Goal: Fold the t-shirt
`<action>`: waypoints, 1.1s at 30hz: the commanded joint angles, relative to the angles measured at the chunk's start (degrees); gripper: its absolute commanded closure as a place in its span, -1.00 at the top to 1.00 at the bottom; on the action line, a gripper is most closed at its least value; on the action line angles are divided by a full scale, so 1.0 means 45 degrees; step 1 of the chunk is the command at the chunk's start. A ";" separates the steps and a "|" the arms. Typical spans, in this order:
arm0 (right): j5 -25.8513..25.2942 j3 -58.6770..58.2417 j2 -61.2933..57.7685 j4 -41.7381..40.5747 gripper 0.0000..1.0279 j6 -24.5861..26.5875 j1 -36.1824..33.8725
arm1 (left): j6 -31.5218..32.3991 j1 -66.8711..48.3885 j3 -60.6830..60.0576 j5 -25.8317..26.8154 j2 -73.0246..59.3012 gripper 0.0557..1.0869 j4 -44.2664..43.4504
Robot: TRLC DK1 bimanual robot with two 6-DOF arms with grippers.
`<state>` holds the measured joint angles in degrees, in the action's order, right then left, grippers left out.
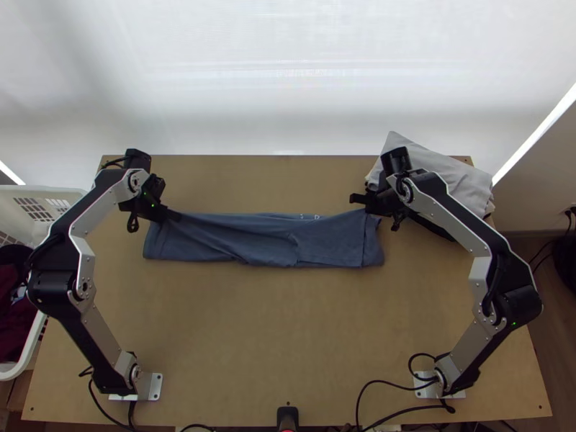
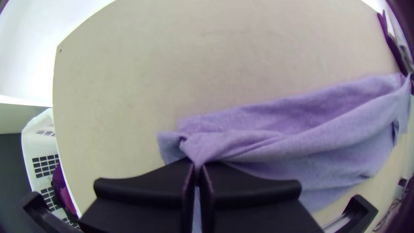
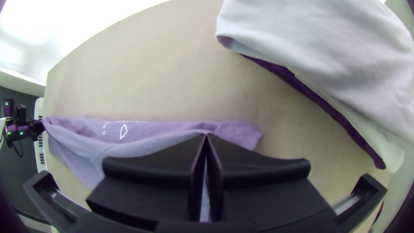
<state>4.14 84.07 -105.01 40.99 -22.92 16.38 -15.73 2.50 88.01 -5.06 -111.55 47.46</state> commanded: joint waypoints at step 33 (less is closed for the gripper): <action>0.3201 0.1591 0.3727 0.1476 0.85 -0.2349 -0.0086 | 0.0077 0.4893 -0.2096 1.0050 0.1136 0.85 0.0468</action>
<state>17.30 89.65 -89.19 46.96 -31.59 16.71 -11.79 23.51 81.08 39.03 -107.59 48.69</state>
